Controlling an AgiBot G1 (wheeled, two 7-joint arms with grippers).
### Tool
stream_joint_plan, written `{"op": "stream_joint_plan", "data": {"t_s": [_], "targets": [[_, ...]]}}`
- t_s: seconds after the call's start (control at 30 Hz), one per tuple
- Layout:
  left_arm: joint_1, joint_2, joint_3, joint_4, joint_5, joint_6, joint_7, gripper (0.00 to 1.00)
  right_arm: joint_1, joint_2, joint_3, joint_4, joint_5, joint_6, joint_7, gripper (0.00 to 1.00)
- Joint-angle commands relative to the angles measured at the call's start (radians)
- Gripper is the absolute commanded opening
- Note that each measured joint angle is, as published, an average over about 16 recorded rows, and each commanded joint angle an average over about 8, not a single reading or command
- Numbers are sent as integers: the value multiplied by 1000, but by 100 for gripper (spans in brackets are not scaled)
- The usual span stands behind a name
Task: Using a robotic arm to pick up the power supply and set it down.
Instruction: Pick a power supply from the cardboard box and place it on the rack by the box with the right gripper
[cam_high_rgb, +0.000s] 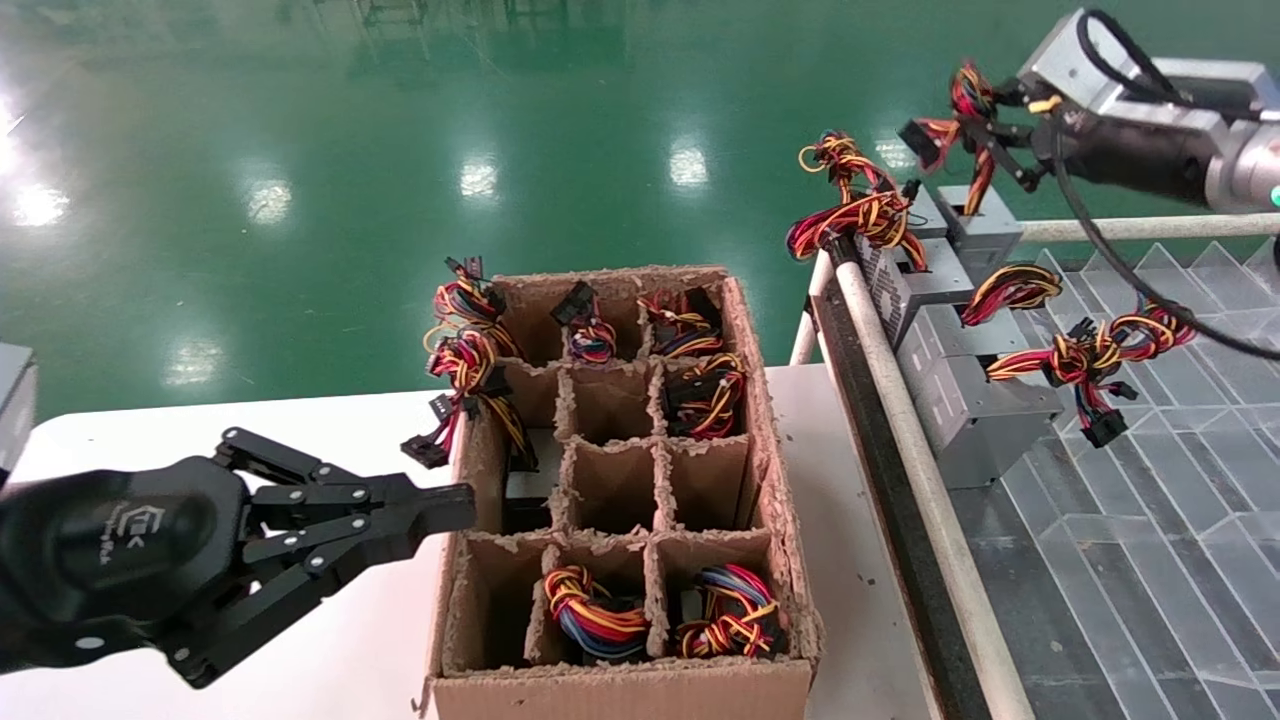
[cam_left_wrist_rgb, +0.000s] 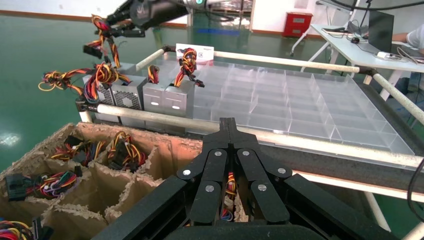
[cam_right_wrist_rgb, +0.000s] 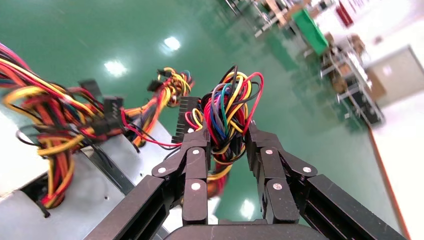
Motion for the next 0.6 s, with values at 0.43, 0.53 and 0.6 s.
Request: {"op": "stream_joint_plan", "data": {"t_s": [0.43,0.53,0.6], "targets": [[0,0,0,0,0,0,0,0,-43,13,44,1,63,19,82,100],[0,0,0,0,0,0,0,0,-45,17,55,6,79,3,100,100],[0,0,0,0,0,0,0,0,-47,19,59,8,84,-7,108,100]]}}
